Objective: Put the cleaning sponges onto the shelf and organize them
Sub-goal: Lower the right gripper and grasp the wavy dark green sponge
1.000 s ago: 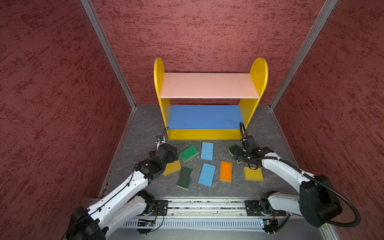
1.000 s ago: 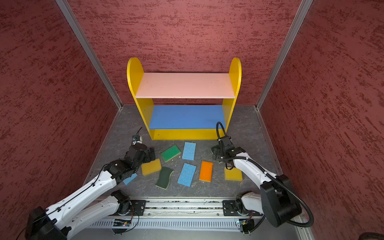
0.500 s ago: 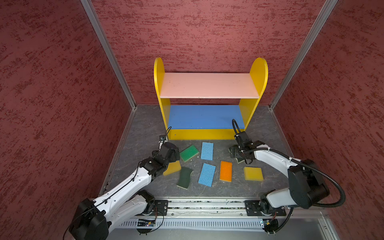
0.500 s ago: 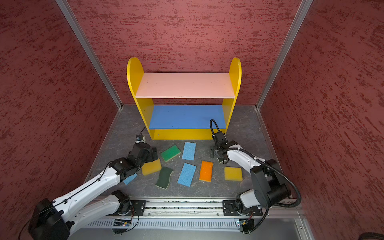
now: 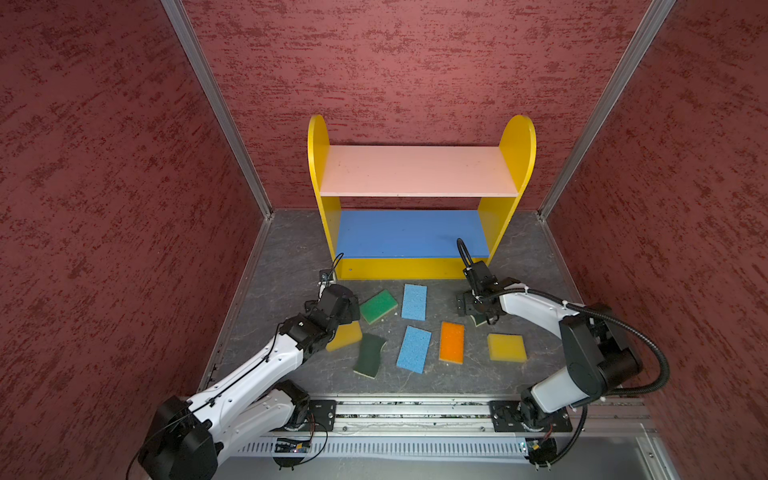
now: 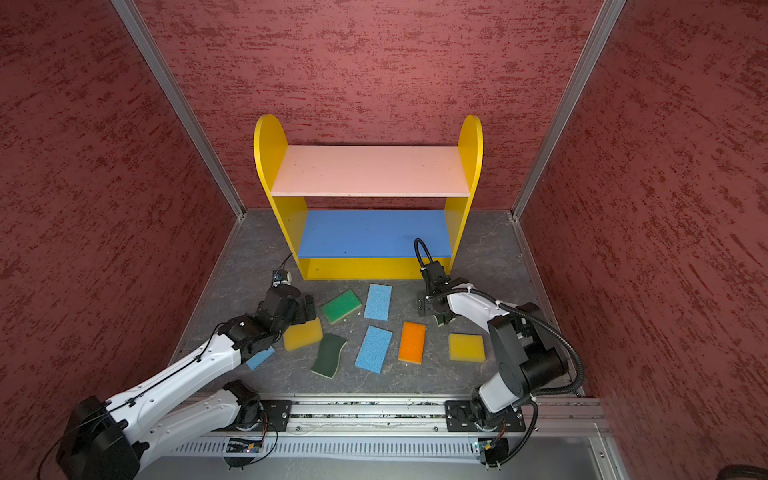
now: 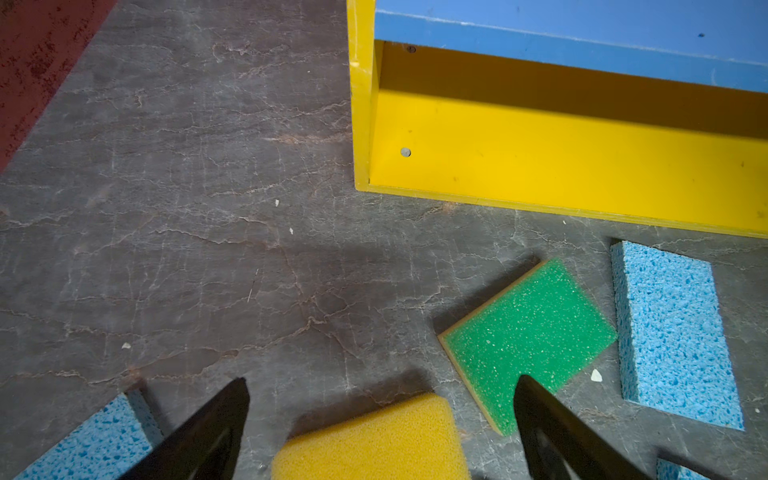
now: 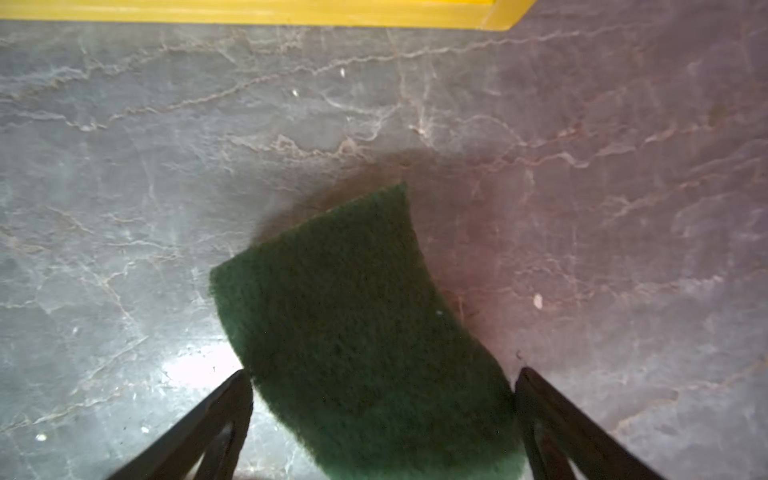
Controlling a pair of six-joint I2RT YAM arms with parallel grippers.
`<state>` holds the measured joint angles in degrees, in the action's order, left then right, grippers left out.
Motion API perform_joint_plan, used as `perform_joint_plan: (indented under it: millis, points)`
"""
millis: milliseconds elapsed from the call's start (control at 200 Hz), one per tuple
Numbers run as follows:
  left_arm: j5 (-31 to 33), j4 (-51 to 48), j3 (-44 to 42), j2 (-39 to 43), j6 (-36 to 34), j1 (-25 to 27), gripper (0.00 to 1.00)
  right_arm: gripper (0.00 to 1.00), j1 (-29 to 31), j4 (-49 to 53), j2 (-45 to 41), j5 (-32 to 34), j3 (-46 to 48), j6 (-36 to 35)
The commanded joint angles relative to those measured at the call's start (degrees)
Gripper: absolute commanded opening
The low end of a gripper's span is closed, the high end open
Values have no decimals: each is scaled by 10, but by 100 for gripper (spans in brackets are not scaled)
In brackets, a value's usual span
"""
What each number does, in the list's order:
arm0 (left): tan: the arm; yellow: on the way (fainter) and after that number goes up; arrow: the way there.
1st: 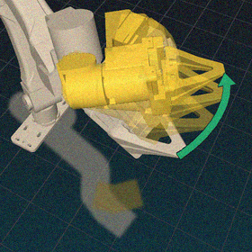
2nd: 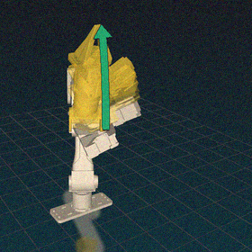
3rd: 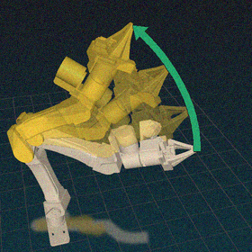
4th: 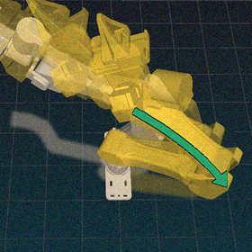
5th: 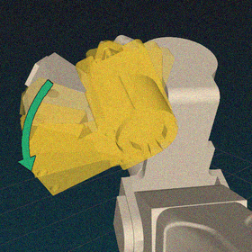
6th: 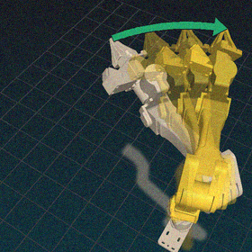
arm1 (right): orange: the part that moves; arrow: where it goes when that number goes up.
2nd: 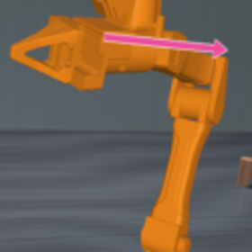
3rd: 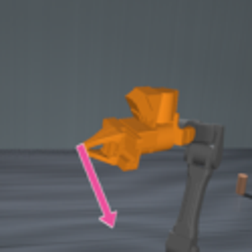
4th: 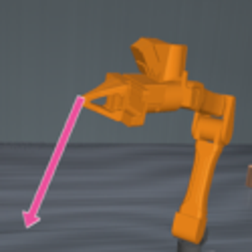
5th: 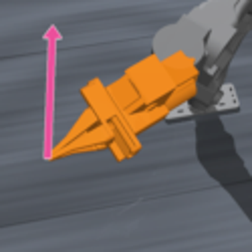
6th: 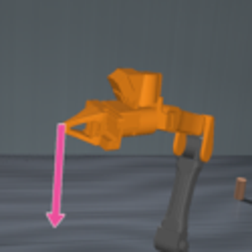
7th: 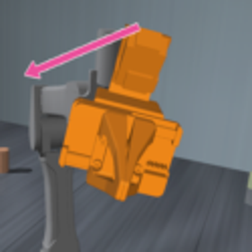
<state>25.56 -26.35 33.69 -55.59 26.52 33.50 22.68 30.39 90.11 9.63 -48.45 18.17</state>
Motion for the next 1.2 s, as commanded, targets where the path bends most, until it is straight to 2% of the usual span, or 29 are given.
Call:
perform_joint_plan:
  millis: [0, 260, 496, 731, 1192]
  points:
    - [4, -15, 18, -8, 0, 2, 100, 99, -2, -17, 15, -26, -10, -2]
    - [3, -21, 20, -5, 12, 2, 99, 97, -1, -29, 1, -64, -5, 34]
    - [3, -29, 15, -1, 21, 2, 99, 97, 1, -21, -17, -71, 3, 79]
    - [4, -35, 12, 3, 23, 3, 99, 92, 15, -18, -16, -90, 11, 99]
    - [0, -32, 1, 8, 32, 3, 99, 94, 35, 19, -46, -24, -13, 91]
